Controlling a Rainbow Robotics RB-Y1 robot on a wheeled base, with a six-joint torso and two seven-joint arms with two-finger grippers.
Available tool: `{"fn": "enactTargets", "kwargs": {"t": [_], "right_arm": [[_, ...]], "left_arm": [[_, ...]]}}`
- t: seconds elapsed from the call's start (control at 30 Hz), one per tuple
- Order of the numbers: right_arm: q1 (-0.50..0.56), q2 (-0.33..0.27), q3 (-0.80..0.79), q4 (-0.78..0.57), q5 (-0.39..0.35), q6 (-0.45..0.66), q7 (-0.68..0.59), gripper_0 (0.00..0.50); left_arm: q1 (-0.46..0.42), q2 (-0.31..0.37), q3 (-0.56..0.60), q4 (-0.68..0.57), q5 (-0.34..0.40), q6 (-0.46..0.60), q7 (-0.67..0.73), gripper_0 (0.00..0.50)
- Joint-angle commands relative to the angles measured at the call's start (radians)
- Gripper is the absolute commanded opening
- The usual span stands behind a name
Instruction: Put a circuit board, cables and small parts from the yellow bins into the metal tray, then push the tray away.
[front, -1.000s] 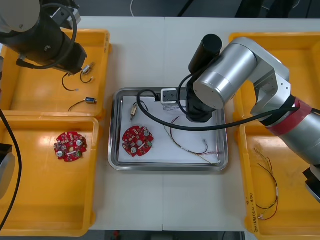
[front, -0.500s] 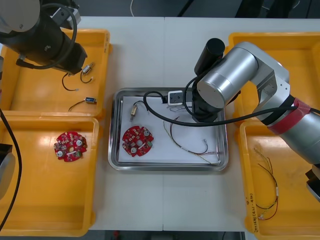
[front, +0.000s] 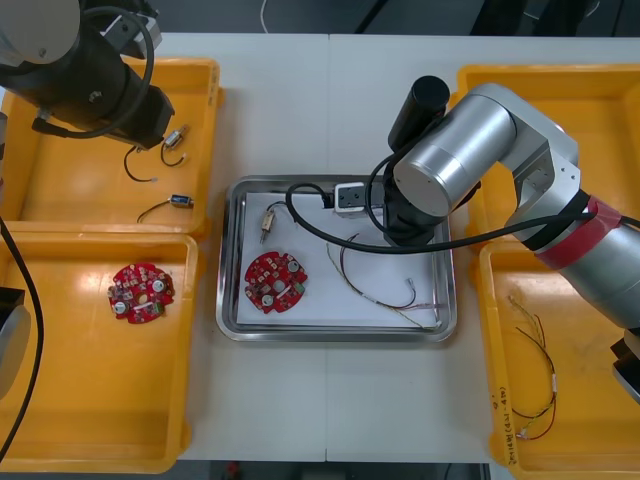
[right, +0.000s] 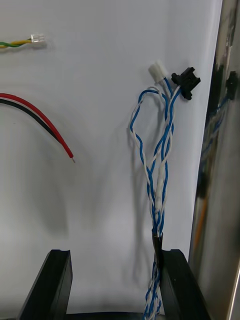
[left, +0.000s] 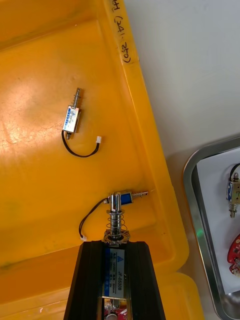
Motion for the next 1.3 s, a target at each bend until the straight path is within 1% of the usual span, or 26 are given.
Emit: {"fn": "enactTargets", "kwargs": {"t": [0.03,0.23,0.53,0.83,0.87,0.9,0.93,0.97,1.3], "right_arm": [[0.004,-0.021,0.012,-0.064,0.000,0.037,0.005,0.500],[0.004,-0.018,0.012,-0.106,0.028,0.077,0.003,0.500],[0.004,-0.014,0.012,-0.126,0.057,0.095,0.005,0.500],[0.004,-0.011,0.012,-0.126,0.060,0.115,-0.015,0.500],[0.004,-0.011,0.012,-0.126,0.060,0.115,-0.016,0.391],[0.004,-0.011,0.012,-0.127,0.060,0.118,-0.024,0.072],[0.004,-0.011,0.012,-0.127,0.060,0.118,-0.024,0.072],[0.004,-0.009,0.012,-0.126,0.060,0.123,-0.027,0.000],[0.004,0.002,0.012,-0.127,0.036,0.129,-0.033,0.000]], "left_arm": [[0.002,-0.011,-0.010,-0.040,-0.004,0.007,0.089,0.000],[0.002,-0.011,-0.010,-0.042,-0.002,0.007,0.090,0.000],[0.002,-0.011,-0.010,-0.042,-0.002,0.007,0.090,0.000],[0.002,-0.011,-0.011,-0.045,0.001,0.007,0.090,0.000],[0.002,-0.011,-0.010,-0.045,0.002,0.007,0.090,0.001],[0.002,-0.011,-0.011,-0.045,0.002,0.007,0.090,0.000],[0.002,-0.011,-0.011,-0.045,0.002,0.007,0.090,0.000],[0.002,-0.011,-0.010,-0.045,0.002,0.007,0.090,0.000],[0.004,-0.011,-0.010,-0.045,0.002,0.007,0.090,0.000]]}}
